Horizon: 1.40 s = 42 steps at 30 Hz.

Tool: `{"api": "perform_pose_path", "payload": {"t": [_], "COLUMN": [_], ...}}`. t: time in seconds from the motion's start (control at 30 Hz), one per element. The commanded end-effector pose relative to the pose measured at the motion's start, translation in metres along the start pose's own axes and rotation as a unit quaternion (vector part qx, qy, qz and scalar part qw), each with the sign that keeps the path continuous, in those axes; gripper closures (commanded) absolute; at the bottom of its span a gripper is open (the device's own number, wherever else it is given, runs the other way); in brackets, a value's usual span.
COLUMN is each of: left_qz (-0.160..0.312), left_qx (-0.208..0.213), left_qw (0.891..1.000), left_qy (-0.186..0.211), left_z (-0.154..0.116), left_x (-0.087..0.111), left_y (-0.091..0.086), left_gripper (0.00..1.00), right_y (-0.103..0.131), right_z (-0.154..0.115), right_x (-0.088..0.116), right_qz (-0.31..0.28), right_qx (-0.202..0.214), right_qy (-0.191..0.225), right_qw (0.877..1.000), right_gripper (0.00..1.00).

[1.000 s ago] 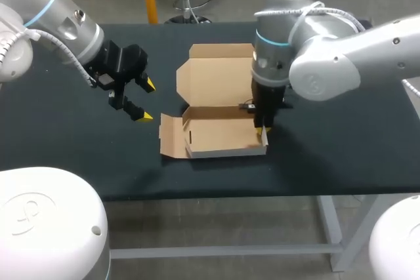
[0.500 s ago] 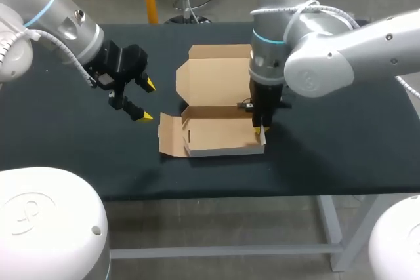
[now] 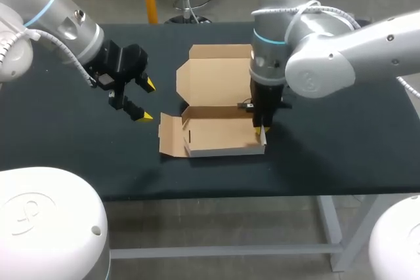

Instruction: Assemble the packaging by folding the flat box into shape, placing the metal phone stand inside, and closing the box properly

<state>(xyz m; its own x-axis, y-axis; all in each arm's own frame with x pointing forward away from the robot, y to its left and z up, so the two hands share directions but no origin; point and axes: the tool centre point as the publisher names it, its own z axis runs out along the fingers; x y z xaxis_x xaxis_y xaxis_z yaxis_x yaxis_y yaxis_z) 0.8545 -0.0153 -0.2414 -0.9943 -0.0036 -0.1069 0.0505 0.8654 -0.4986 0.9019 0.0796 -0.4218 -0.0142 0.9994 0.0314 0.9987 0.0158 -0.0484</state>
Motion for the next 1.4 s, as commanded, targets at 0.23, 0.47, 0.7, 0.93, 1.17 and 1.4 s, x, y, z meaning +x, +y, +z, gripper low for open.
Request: {"api": "perform_pose_path", "payload": {"t": [0.23,0.47,0.7,0.93,1.17,1.4], "left_qz": [-0.302,-0.586,-0.705,-0.707,-0.726,-0.723], "left_qx": [0.022,0.041,0.046,0.023,0.028,0.049], "left_qw": [0.953,0.809,0.706,0.707,0.687,0.685], "left_qy": [-0.013,0.024,0.051,0.027,0.033,0.067], "left_z": [0.006,0.019,0.036,0.036,0.035,0.053], "left_x": [0.004,0.017,0.017,0.016,0.011,-0.001], "left_y": [-0.009,0.006,0.018,0.019,0.022,0.044], "left_gripper": [0.00,0.00,0.00,0.00,0.00,0.00], "right_y": [0.000,0.000,0.000,0.000,0.000,0.000], "right_z": [-0.001,-0.001,-0.001,-0.001,-0.001,-0.001], "right_x": [0.000,0.000,0.000,0.000,0.000,0.000], "right_qz": [0.000,0.000,0.000,0.000,0.000,0.000], "right_qx": [0.000,0.000,0.000,0.000,0.000,0.000], "right_qy": [0.000,0.000,0.000,0.000,0.000,0.000], "right_qw": [1.000,1.000,1.000,1.000,1.000,1.000], "right_gripper": [1.00,1.00,1.00,1.00,1.00,1.00]}}
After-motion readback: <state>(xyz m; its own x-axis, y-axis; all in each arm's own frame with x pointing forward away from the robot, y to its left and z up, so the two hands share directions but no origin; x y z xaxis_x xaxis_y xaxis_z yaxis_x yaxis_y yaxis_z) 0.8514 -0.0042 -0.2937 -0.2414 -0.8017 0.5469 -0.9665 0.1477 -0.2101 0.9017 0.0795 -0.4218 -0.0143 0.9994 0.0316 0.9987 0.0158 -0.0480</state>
